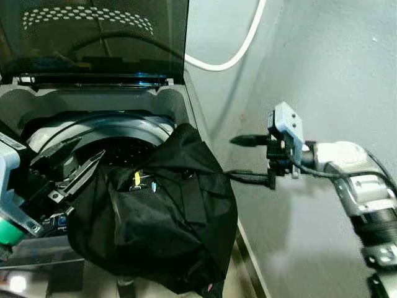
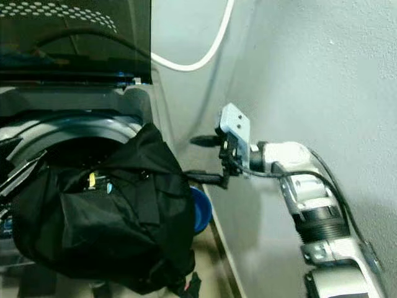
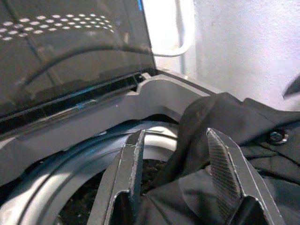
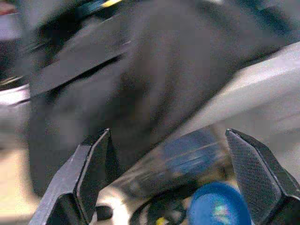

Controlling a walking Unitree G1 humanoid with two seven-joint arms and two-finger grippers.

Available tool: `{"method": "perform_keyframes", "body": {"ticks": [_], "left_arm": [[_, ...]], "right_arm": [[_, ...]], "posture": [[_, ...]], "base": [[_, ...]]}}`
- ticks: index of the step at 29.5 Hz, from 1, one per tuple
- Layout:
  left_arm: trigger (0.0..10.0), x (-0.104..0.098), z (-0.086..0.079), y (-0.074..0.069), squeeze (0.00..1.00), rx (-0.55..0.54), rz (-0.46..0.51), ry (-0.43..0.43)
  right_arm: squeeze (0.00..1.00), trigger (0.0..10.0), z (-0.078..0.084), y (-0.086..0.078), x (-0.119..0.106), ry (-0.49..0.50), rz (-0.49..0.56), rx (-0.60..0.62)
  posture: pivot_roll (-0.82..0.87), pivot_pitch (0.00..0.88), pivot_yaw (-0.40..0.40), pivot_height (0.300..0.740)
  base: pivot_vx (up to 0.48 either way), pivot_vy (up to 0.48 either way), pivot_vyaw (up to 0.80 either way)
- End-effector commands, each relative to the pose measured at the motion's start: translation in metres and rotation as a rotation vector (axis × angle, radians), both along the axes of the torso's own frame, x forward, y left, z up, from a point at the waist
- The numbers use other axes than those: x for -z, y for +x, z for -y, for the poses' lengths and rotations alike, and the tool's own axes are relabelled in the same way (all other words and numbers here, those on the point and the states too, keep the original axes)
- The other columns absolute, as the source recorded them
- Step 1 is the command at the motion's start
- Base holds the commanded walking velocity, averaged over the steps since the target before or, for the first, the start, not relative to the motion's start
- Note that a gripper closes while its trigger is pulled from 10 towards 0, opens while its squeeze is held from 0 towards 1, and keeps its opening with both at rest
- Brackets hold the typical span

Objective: Clothes washing

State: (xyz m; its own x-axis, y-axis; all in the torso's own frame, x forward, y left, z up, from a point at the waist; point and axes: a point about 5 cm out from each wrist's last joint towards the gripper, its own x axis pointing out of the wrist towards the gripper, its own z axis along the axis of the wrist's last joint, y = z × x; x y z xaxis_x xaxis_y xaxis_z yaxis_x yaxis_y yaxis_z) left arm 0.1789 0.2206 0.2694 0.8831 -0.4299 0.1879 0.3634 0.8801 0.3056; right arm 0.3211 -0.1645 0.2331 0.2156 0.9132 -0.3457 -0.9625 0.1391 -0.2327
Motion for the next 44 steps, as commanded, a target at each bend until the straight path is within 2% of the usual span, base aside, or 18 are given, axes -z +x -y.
{"method": "perform_keyframes", "body": {"ticks": [1, 6, 7, 8, 10, 11, 13, 16, 19, 23, 27, 28, 29, 30, 36, 40, 44], "left_arm": [[10.0, 0.002, 0.005, -0.005, 0.00, 0.038, -0.022, -0.006], [10.0, 0.003, 0.005, -0.008, 0.00, 0.045, -0.028, -0.005], [10.0, 0.003, 0.005, -0.009, 0.00, 0.045, -0.028, -0.006], [10.0, 0.003, 0.005, -0.009, 0.00, 0.045, -0.028, -0.006], [10.0, 0.002, 0.004, -0.010, 0.00, 0.044, -0.027, -0.009], [10.0, 0.002, 0.004, -0.010, 0.00, 0.044, -0.027, -0.009], [10.0, 0.002, 0.004, -0.010, 0.00, 0.037, -0.023, -0.014], [10.0, 0.002, 0.004, -0.010, 0.00, 0.037, -0.023, -0.014], [10.0, 0.000, 0.002, -0.012, 0.00, 0.017, -0.017, -0.016], [10.0, -0.001, 0.000, -0.013, 0.00, 0.002, -0.013, -0.019], [10.0, -0.003, -0.002, -0.015, 0.00, -0.027, 0.001, -0.017], [10.0, -0.003, -0.003, -0.015, 0.00, -0.032, 0.003, -0.018], [10.0, -0.004, -0.003, -0.016, 0.00, -0.036, 0.004, -0.018], [10.0, -0.004, -0.004, -0.016, 0.00, -0.041, 0.007, -0.017], [10.0, -0.006, -0.006, -0.016, 0.00, -0.055, 0.015, -0.016], [10.0, -0.006, -0.006, -0.017, 0.00, -0.061, 0.021, -0.017], [10.0, -0.006, -0.006, -0.016, 0.00, -0.060, 0.021, -0.018]], "right_arm": [[1.00, 10.0, -0.001, -0.009, 0.005, -0.024, -0.055, -0.067], [1.00, 10.0, -0.007, -0.020, 0.015, -0.047, -0.097, -0.144], [0.00, 10.0, -0.013, -0.024, 0.019, -0.053, -0.106, -0.175], [0.00, 10.0, -0.013, -0.024, 0.019, -0.053, -0.106, -0.175], [0.00, 10.0, -0.027, -0.031, 0.024, -0.029, -0.126, -0.233], [0.00, 10.0, -0.027, -0.031, 0.024, -0.029, -0.126, -0.233], [0.00, 10.0, -0.045, -0.038, 0.025, 0.031, -0.151, -0.294], [0.00, 10.0, -0.045, -0.038, 0.025, 0.031, -0.151, -0.294], [0.00, 10.0, -0.070, -0.039, 0.024, 0.115, -0.121, -0.331], [0.00, 10.0, -0.080, -0.037, 0.021, 0.162, -0.102, -0.328], [0.00, 9.7, -0.101, -0.025, 0.009, 0.292, -0.072, -0.201], [0.00, 2.7, -0.103, -0.022, 0.007, 0.315, -0.068, -0.173], [0.00, 2.7, -0.104, -0.020, 0.005, 0.327, -0.064, -0.158], [0.00, 0.0, -0.106, -0.018, 0.004, 0.347, -0.060, -0.136], [0.00, 0.0, -0.112, -0.012, -0.003, 0.402, -0.051, -0.094], [0.00, 0.0, -0.121, -0.004, -0.018, 0.486, -0.049, -0.062], [0.00, 0.0, -0.124, -0.001, -0.022, 0.503, -0.045, -0.056]], "posture": [[0.19, 0.050, -0.085, 0.740], [0.19, 0.048, -0.090, 0.740], [0.19, 0.048, -0.090, 0.740], [0.19, 0.048, -0.090, 0.740], [0.20, 0.049, -0.097, 0.740], [0.20, 0.049, -0.097, 0.740], [0.20, 0.053, -0.102, 0.740], [0.20, 0.053, -0.102, 0.740], [0.20, 0.060, -0.110, 0.740], [0.21, 0.064, -0.117, 0.740], [0.21, 0.068, -0.124, 0.740], [0.21, 0.068, -0.124, 0.740], [0.21, 0.068, -0.124, 0.740], [0.21, 0.068, -0.124, 0.740], [0.21, 0.071, -0.127, 0.740], [0.21, 0.071, -0.127, 0.740], [0.21, 0.071, -0.127, 0.740]], "base": [[0.000, 0.000, 0.00], [0.000, 0.000, 0.00], [0.000, 0.000, 0.00], [0.000, 0.000, 0.00], [0.000, 0.000, 0.00], [0.000, 0.000, 0.00], [0.000, 0.000, 0.00], [0.000, 0.000, 0.00], [0.000, 0.000, 0.00], [0.000, 0.000, 0.00], [0.000, 0.000, 0.00], [0.000, 0.000, 0.00], [0.000, 0.000, 0.00], [0.000, 0.000, 0.00], [0.000, 0.000, 0.00], [0.000, 0.000, 0.00], [0.000, 0.000, 0.00]]}}
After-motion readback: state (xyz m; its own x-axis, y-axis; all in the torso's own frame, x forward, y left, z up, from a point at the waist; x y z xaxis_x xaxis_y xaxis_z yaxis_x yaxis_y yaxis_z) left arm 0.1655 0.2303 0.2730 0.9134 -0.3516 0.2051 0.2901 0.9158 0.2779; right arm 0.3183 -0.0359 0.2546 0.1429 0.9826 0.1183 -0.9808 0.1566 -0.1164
